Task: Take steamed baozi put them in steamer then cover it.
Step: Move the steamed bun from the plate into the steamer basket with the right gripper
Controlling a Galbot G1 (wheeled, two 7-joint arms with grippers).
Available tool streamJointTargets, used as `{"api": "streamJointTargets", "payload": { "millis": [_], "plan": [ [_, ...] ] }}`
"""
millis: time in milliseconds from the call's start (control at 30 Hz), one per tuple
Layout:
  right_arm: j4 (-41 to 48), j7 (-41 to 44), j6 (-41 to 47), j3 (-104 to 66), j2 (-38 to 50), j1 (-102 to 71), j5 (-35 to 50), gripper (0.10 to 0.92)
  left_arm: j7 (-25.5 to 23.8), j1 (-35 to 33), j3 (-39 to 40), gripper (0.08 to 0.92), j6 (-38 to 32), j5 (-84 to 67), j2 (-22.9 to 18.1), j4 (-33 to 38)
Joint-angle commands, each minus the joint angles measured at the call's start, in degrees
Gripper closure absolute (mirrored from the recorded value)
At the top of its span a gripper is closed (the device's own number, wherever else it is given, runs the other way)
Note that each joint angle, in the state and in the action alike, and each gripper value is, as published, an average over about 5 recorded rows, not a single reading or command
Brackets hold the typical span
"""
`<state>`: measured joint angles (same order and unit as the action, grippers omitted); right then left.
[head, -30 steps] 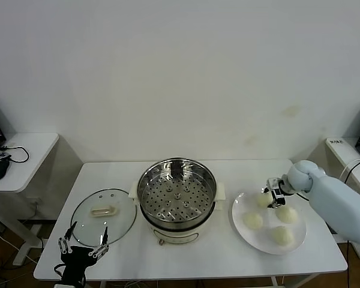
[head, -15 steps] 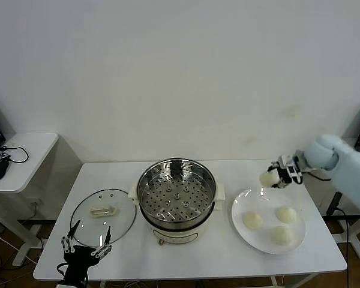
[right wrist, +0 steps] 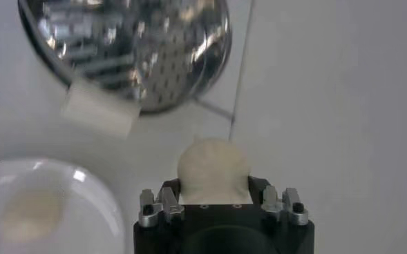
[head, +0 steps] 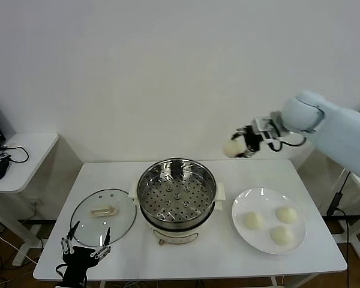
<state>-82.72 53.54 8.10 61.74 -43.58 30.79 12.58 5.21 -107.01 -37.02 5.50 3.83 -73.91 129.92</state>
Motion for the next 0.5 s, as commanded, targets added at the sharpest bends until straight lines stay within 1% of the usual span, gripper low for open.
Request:
{"api": "streamJointTargets", "payload": {
  "millis": [33, 233, 433, 500],
  "plan": [
    [0.8, -3.2, -4.4, 9.9, -12.8, 6.5, 4.0, 0.414, -0.1, -0.2, -0.4, 0.177, 0.3, -0.7, 0.0, 0.2],
    [5.7, -3.8, -11.5, 12.2, -19.5, 3.2, -3.8, 0.414, -0.2, -0.7, -0.9, 0.177, 0.4, -0.7, -0.3, 0.8],
    [10.1, -5.3, -18.1, 13.0, -24.4, -0.3, -16.0, 0.414, -0.1, -0.8, -1.3, 0.177, 0.6, -0.6, -1.1, 1.0],
    [11.1, -5.9, -19.7, 12.8, -25.5, -1.7, -18.9, 0.414, -0.1, -1.0, -1.5, 0.177, 0.5, -0.5, -1.4, 0.9]
  ]
}}
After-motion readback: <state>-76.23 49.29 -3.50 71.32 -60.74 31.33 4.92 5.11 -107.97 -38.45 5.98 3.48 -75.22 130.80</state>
